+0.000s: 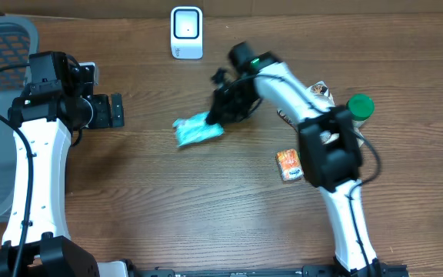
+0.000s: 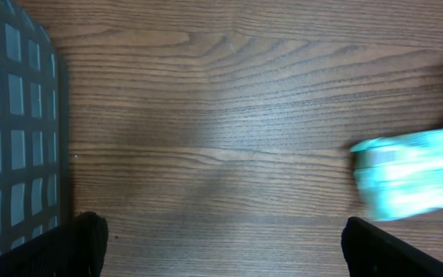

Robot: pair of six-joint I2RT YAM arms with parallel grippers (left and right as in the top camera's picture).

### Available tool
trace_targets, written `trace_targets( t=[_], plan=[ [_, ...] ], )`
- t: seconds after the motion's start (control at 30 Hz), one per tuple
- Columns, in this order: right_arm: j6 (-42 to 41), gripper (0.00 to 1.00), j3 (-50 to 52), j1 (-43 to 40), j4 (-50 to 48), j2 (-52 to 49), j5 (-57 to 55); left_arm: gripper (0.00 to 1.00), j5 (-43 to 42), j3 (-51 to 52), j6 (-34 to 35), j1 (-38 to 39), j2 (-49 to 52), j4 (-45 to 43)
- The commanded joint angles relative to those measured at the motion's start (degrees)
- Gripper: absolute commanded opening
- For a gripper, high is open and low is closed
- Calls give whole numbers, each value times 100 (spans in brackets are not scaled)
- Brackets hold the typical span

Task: Scan the item barcode

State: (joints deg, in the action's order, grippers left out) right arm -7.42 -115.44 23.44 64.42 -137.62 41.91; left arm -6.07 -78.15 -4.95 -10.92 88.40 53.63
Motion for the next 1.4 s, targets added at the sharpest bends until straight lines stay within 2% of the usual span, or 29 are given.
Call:
trace_targets(
  t=[0.0, 0.2, 0.37, 0.5, 0.7, 0.87, 1.37],
  plan=[
    [621, 4, -81, -352, 310, 1285, 168, 99, -85, -42, -146, 7, 0, -7],
    [988, 4, -66, -999, 1126, 2181, 175, 100, -85, -42, -146, 7, 0, -7],
    [1204, 4, 256, -1375, 1182, 2848, 212, 100, -85, -42, -146, 7, 0, -7],
    [1189, 4, 1069, -1574, 647, 3604, 330, 100, -85, -42, -146, 7, 0, -7],
    [887, 4, 2793, -1639, -673, 4662, 472, 100, -85, -42, -146, 7, 0, -7],
    [905, 4, 3370, -1639, -1019, 4822, 793, 100, -85, -42, -146, 7, 0, -7],
    [1071, 4, 3401, -1639, -789, 4822, 835, 99, -85, -42, -146, 7, 0, -7]
  ],
)
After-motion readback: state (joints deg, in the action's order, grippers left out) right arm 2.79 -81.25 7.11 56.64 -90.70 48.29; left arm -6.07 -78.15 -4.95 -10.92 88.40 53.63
